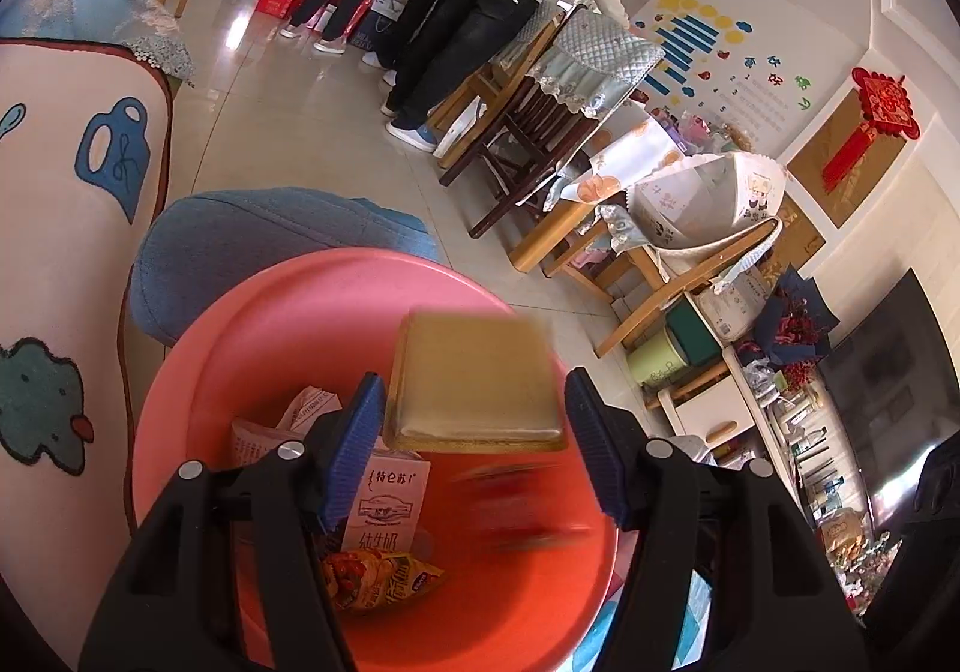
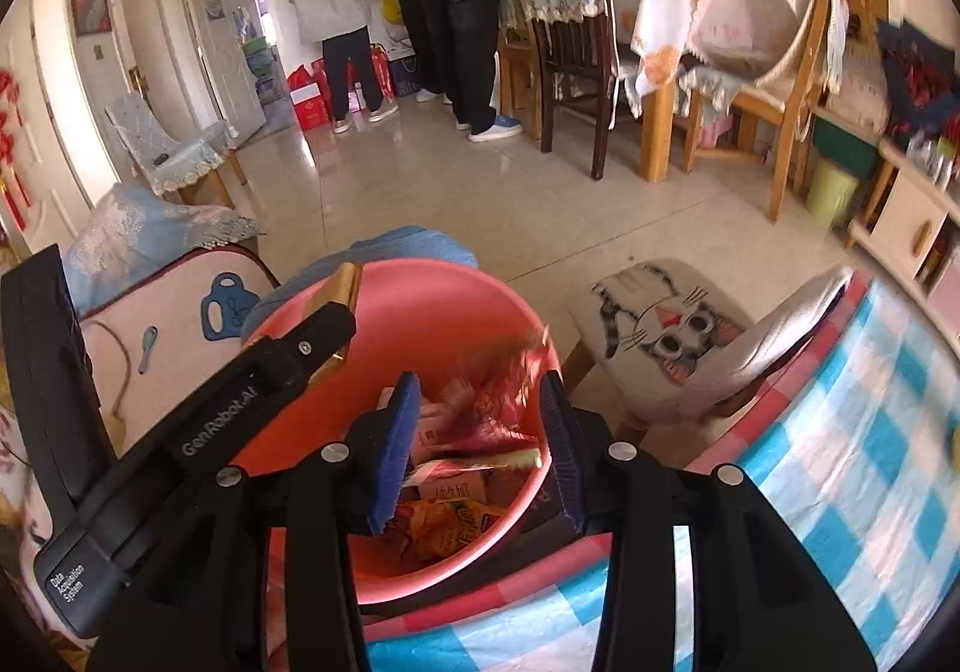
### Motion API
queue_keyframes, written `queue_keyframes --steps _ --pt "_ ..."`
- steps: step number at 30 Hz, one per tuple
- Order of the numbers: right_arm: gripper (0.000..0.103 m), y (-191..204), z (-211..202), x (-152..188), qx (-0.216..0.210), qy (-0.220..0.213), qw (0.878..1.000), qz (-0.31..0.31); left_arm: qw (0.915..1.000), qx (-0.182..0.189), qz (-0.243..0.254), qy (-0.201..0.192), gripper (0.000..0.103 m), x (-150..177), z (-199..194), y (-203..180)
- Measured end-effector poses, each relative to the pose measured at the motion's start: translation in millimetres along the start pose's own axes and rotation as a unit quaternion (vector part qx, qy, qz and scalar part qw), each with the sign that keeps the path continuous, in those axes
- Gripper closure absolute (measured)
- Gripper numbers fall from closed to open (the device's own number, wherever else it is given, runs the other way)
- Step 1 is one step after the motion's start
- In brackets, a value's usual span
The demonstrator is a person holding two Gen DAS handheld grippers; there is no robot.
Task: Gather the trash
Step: 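Carry the cheese slice and red pouch to the pink bin and open both tools, then return both tools from the pink bin to the table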
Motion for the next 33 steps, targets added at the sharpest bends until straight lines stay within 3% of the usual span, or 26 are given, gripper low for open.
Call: queue_keyframes --steps 2,5,6,12,18,24,33 --pt "0.044 -8 -5 1 0.004 -0.01 1.0 0.019 1.0 0.005 0.005 0.001 0.032 2 0 -3" --pt "0.035 -17 -18 6 0.007 -0.027 0.999 0.039 0.9998 0.003 0.018 -0.001 0.025 4 -1 -8" --pt "0.027 -20 -23 8 0.016 -0.035 0.998 0.044 0.9997 0.001 0.024 -0.003 0.022 4 -2 -10" --pt "0.015 -37 -51 26 0.068 -0.065 0.994 0.049 0.9989 -0.006 0.044 -0.016 0.015 8 -8 -23" --pt "0.015 -57 -74 48 0.088 -0.075 0.99 0.08 0.997 0.008 0.068 -0.036 0.015 14 -14 -39" --pt "0.014 -73 -97 75 0.11 -0.074 0.987 0.094 0.9914 0.031 0.11 -0.064 0.007 23 -24 -63" --pt "0.014 -95 -133 111 0.141 -0.082 0.981 0.109 0.9769 0.075 0.188 -0.068 0.006 49 -39 -107"
Point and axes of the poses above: each gripper's, at about its wrist camera, not at the fingertips, and z roughly the way its jaws point, y to its left, x to its underside, the point moved 4 cm from there along z, roughly the way its jaws point, and after that the axes turned 14 degrees about z, right-handed, at the moved point
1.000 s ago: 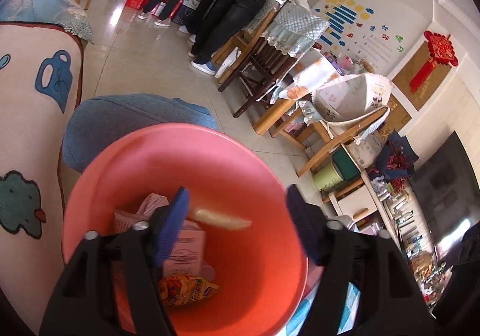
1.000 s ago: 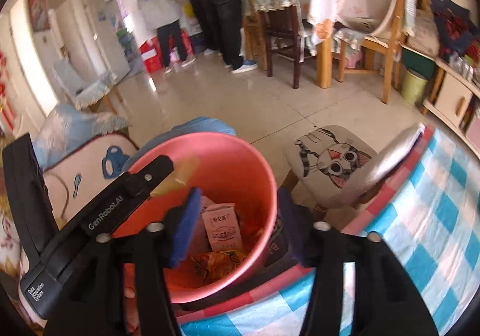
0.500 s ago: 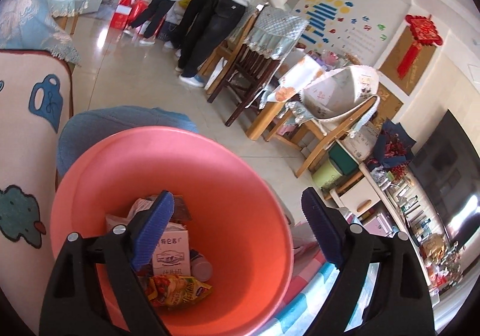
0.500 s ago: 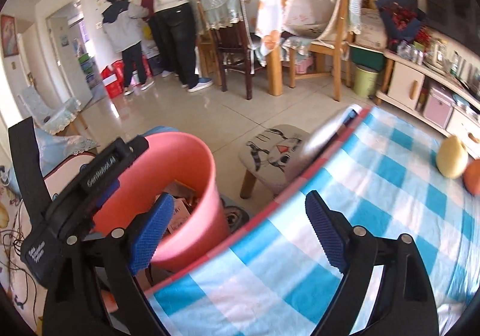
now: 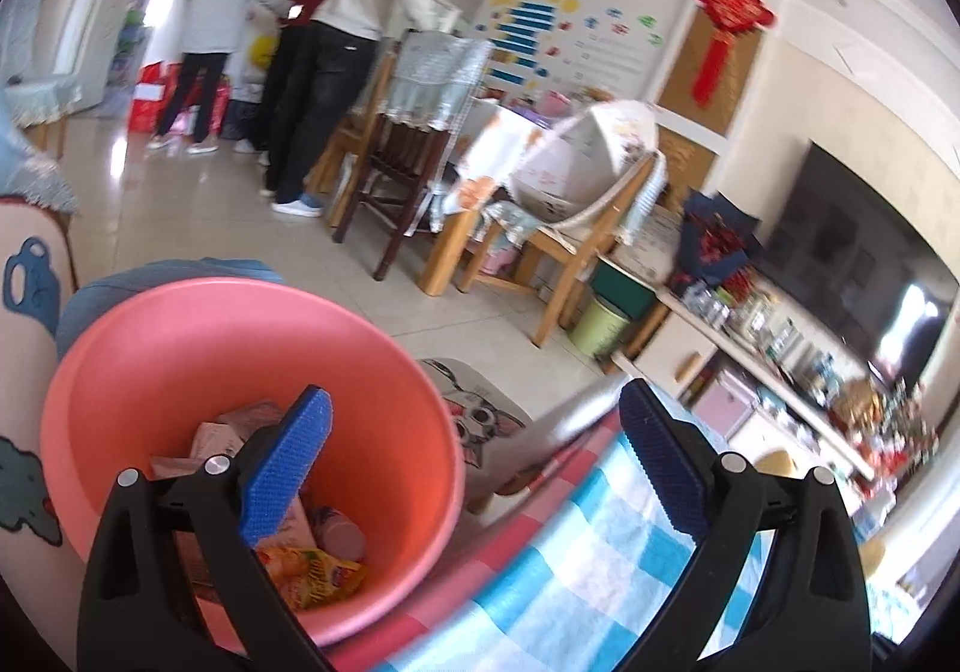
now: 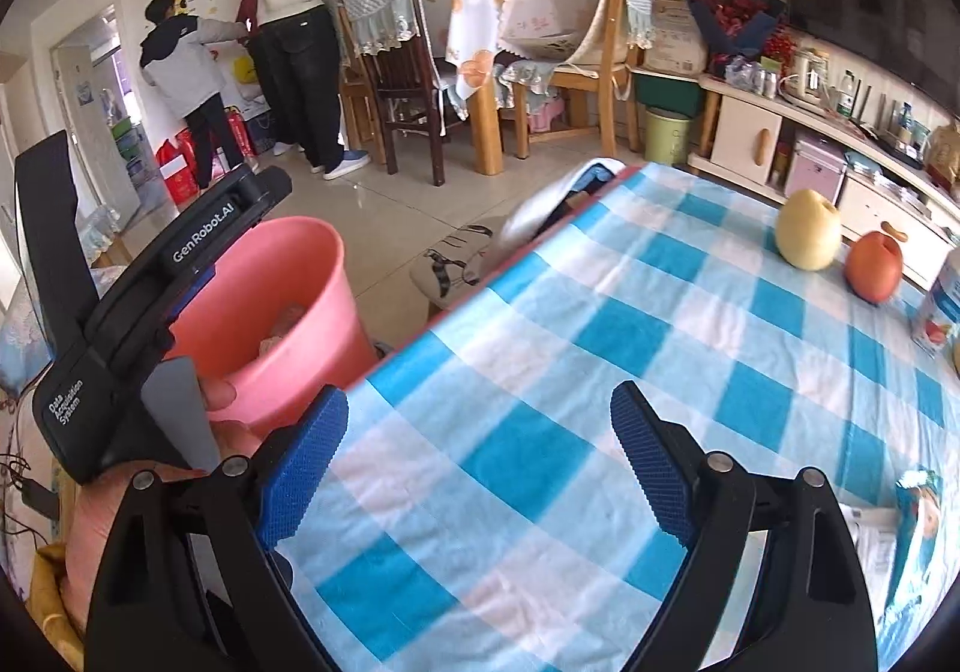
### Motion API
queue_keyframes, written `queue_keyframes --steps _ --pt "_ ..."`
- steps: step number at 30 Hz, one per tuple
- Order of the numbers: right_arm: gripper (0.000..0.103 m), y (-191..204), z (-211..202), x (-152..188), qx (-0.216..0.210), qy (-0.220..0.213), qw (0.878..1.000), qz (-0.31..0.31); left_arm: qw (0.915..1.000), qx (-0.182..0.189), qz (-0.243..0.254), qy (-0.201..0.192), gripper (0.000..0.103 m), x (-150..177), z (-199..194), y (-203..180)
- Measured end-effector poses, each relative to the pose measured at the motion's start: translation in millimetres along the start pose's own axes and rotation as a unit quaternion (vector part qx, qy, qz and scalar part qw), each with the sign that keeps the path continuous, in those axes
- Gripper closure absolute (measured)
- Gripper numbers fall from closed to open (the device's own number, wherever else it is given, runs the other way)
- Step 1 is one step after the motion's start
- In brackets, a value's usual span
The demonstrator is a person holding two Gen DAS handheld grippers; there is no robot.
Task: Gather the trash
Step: 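Return both tools from the pink bin to the table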
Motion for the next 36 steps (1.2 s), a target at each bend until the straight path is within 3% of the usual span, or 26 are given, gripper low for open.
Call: queue_keyframes --steps 16,29,36 --pt "0.009 -49 -54 22 0.035 -0.028 0.999 0.024 0.9919 0.069 0.081 0.07 0.006 35 -23 -65" --pt "0.009 -93 -91 38 0.053 -0.063 0.995 0.052 0.978 0.123 0.15 0.078 0.006 56 -50 -116" --pt "0.009 -124 -113 41 0.068 -0.084 0.992 0.071 0.9663 0.144 0.199 0.077 0.006 68 -65 -148"
Point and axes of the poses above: each gripper's, at about its wrist camera, not at the fingertips, and z roughly the way its jaws point, y to its left, x to its underside, the point moved 4 cm from there along z, roughly the way its jaws point, and after that the axes turned 14 degrees about z, right-handed, at the moved point
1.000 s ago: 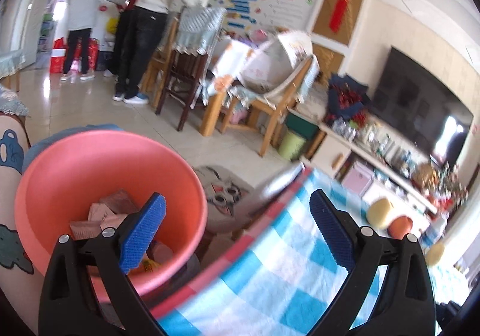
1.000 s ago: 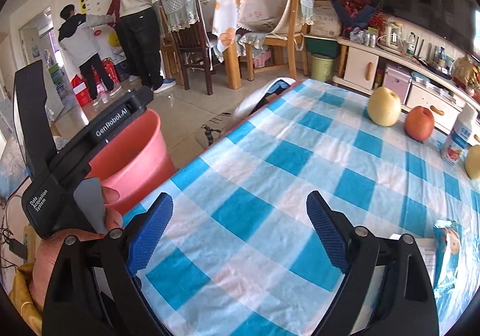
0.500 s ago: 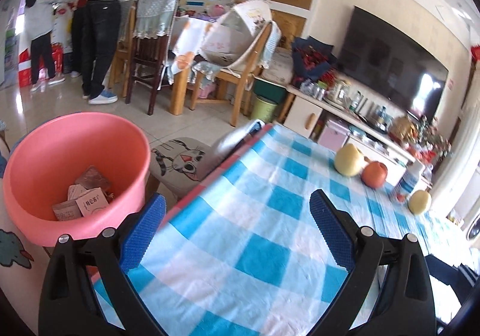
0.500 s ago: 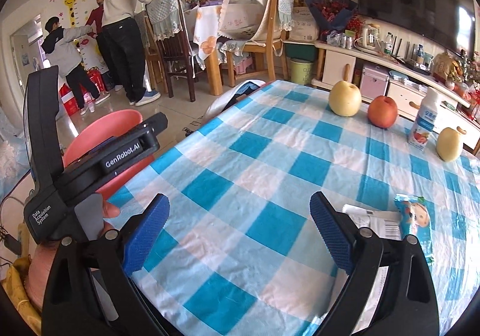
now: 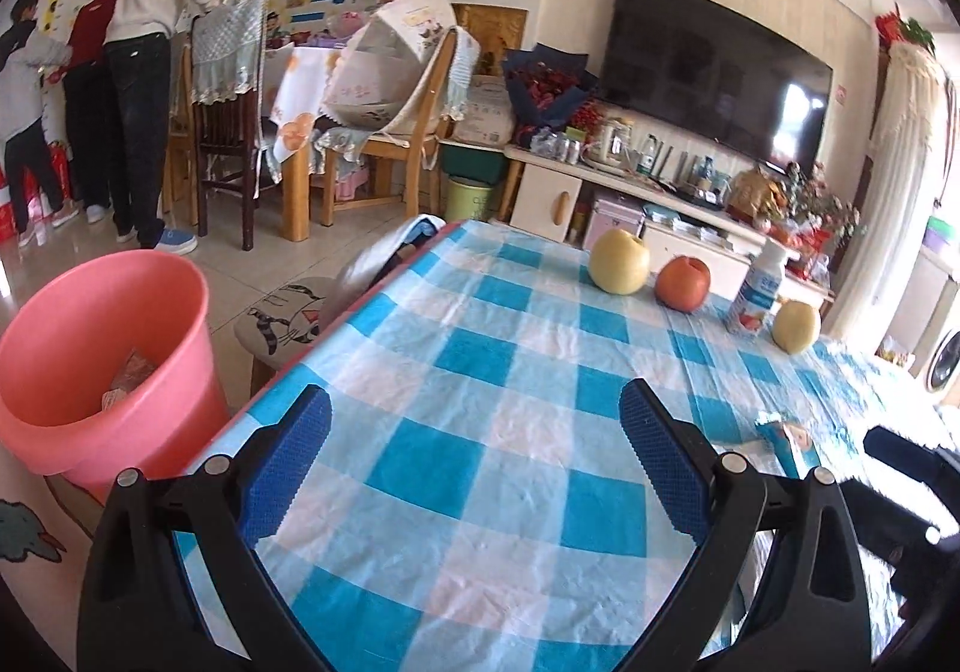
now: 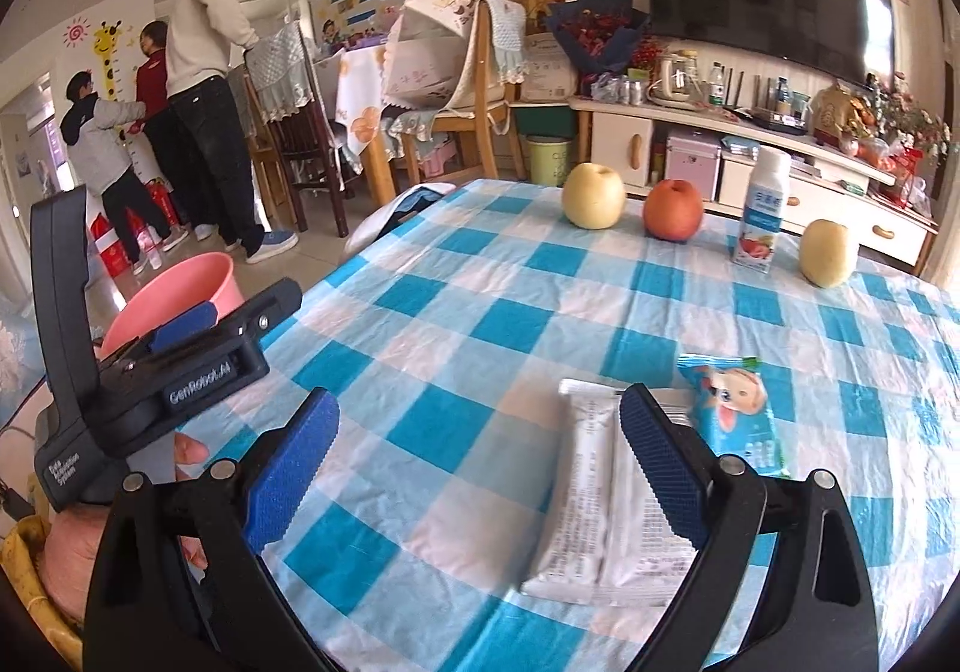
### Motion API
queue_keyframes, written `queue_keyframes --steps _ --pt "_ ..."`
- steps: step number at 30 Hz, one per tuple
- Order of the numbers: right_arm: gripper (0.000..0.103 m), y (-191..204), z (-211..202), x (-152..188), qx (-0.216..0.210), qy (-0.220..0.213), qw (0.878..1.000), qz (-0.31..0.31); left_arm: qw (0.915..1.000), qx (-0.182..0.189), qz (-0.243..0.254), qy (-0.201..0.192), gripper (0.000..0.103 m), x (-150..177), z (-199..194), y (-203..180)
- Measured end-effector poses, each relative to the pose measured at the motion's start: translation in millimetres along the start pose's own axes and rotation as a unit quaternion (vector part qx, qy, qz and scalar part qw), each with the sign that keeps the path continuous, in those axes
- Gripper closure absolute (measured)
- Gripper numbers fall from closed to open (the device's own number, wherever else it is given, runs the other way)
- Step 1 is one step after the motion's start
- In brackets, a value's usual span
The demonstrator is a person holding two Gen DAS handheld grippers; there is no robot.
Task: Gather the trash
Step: 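Return both tools from the pink bin to the table, then grasp the white packet with the left tool while the right tool grasps the blue cow snack bag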
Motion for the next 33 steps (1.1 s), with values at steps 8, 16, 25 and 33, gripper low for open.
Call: queue_keyframes --steps 8,16,25,33 --pt "0.009 -32 -21 -7 0.016 -0.026 0.999 0.011 0.9989 0.028 0.035 0.012 0.006 3 -1 -35" --pt "0.009 -76 -36 -17 0.028 -0.046 0.997 0.053 0.9966 0.051 0.061 0.019 0.006 6 -2 -68" --pt "0.009 -117 -44 -22 0.05 -0.05 0.994 0.077 0.9918 0.084 0.093 0.025 0.006 11 -4 -111" --pt "0.009 -156 -52 -29 0.062 -0.058 0.99 0.114 0.9876 0.124 0.09 0.034 0.006 15 -9 -138"
Point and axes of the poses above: each gripper's, at about its wrist camera, not at the fingertips, and z roughly the way its jaws point, y to its left, x to its underside, the point moved 4 cm from there along z, roughly the way its jaws point, and after that the axes turned 14 degrees about z, right-handed, at the moved point
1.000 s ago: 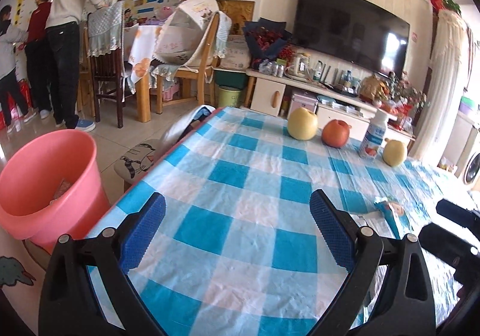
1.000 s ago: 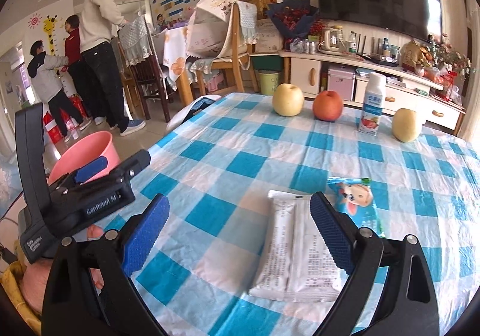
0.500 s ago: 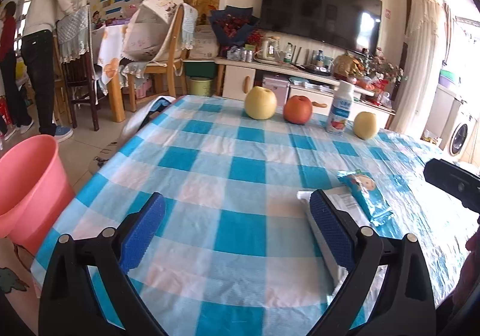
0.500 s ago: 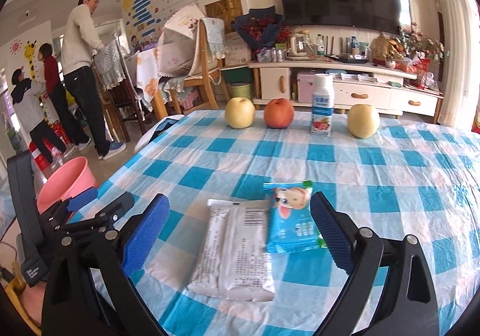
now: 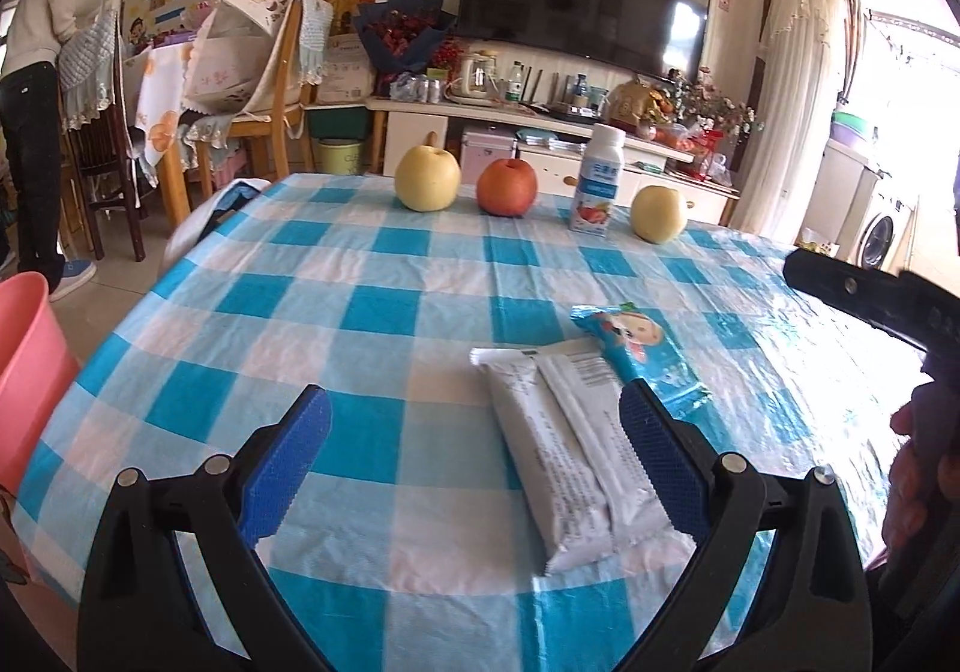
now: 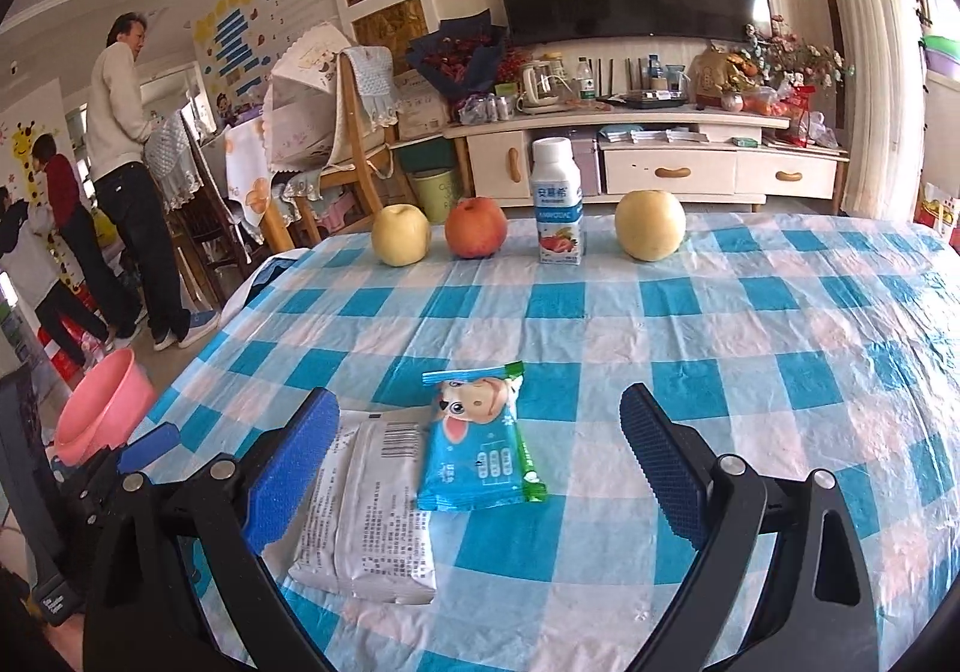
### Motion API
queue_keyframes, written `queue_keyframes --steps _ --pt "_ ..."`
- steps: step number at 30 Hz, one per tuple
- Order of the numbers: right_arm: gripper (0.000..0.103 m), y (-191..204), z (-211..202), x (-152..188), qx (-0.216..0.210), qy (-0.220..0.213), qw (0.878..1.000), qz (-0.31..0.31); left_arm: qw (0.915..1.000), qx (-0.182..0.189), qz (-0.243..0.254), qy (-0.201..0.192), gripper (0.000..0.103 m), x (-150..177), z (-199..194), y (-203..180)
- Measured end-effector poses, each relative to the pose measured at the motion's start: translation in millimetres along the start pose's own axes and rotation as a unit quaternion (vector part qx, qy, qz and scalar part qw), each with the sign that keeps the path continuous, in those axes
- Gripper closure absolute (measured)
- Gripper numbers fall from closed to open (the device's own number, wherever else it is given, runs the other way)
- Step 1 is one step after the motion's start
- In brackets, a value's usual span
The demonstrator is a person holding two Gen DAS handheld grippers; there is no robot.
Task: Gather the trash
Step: 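Grasp the white packet with the left tool while the right tool grasps the blue cow snack bag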
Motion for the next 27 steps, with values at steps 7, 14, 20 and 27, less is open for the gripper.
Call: queue_keyframes --steps 7,14,20,27 --pt "0.009 -46 4 -20 0.026 0.005 0.997 0.075 0.9992 0.035 0.004 0.018 0.006 4 7 -31" --pt "0.009 -55 11 -27 0.022 0.017 0.995 0.092 0.9967 0.044 -0.014 0.066 0.006 11 36 -55" --pt "0.009 -50 27 -27 0.016 0.045 0.996 0.075 0.9942 0.026 -0.028 0.101 0.006 14 61 -61" --pt "0.009 -46 53 -20 0.019 0.09 0.994 0.06 0.9923 0.007 -0.007 0.124 0.006 9 80 -72"
Point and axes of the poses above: each gripper's, at about its wrist camera, not at the fingertips, and z roughly the way its jaws point, y to its left, x to its underside, the point moved 4 cm from there along z, roughly the way its jaws point, and after that the axes turned 14 degrees about z, right-handed, at the moved point
